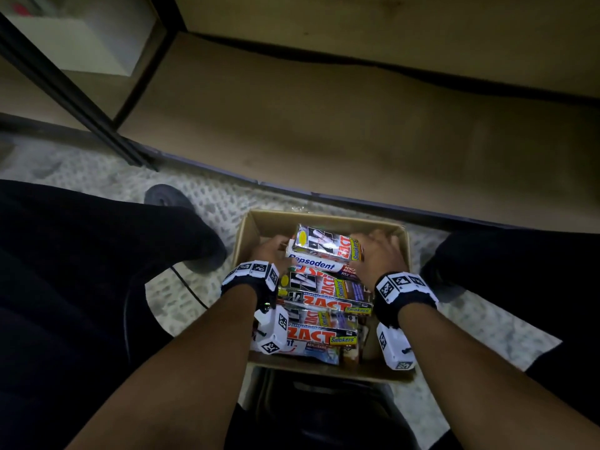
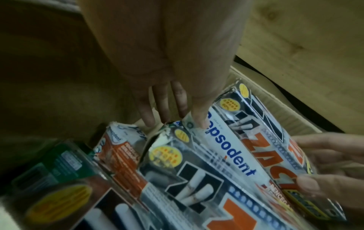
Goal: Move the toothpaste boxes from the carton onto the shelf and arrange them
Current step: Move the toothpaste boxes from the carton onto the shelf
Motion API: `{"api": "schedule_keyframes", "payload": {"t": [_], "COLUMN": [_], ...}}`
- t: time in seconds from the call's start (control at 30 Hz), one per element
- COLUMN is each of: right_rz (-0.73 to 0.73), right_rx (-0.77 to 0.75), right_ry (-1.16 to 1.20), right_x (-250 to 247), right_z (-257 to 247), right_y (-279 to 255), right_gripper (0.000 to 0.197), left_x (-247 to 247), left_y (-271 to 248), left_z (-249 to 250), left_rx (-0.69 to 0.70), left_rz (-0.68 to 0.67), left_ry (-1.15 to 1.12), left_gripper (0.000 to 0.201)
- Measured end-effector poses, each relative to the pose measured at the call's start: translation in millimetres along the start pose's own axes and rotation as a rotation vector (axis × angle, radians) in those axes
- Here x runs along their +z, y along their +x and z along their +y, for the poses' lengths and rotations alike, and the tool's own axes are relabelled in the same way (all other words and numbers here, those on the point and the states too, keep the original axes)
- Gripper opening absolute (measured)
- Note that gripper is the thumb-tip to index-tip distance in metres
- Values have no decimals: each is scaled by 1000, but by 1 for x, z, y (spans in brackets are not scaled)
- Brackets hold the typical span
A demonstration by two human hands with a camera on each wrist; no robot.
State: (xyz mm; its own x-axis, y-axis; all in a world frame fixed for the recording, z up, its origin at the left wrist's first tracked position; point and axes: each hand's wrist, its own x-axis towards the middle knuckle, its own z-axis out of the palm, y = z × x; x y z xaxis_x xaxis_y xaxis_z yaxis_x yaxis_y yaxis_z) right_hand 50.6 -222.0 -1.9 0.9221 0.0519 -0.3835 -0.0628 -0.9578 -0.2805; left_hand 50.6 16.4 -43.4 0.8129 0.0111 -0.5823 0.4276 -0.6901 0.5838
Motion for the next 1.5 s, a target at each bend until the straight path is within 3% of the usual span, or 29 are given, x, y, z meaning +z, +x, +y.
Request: {"api": "schedule_keyframes", "payload": {"t": [0.17, 0.4, 0.7, 0.93, 1.03, 1.23, 1.4, 1.5], "right_rz": [23, 5, 50, -33, -79, -183, -171, -155], "right_rx": [53, 81, 123, 216, 231, 227, 270, 280], "right_ry": [58, 86, 153, 171, 166, 140, 161, 176], "right_x": [0, -14, -47, -53, -54, -49, -38, -34], "right_z": [4, 1, 0, -2, -3, -6, -7, -7], "right_y": [-5, -25, -56, -73, -76, -72, -64, -60], "right_gripper": [53, 43, 33, 31, 32, 36, 42, 43], "left_x": [-3, -4, -40, -64, -69, -57, -41, -33], "left_y": [-4, -26, -68, -80, -85, -84, -63, -47], "left_z": [0, 9, 54, 66, 68, 62, 50, 46], "left_rx": [45, 132, 281, 271, 244, 162, 51, 0], "left_rz": [1, 106, 278, 462, 534, 336, 357, 283], "left_ry": [-34, -263, -512, -653, -585, -577, -544, -513], "left_gripper": [36, 34, 30, 33, 41, 44, 43, 35]}}
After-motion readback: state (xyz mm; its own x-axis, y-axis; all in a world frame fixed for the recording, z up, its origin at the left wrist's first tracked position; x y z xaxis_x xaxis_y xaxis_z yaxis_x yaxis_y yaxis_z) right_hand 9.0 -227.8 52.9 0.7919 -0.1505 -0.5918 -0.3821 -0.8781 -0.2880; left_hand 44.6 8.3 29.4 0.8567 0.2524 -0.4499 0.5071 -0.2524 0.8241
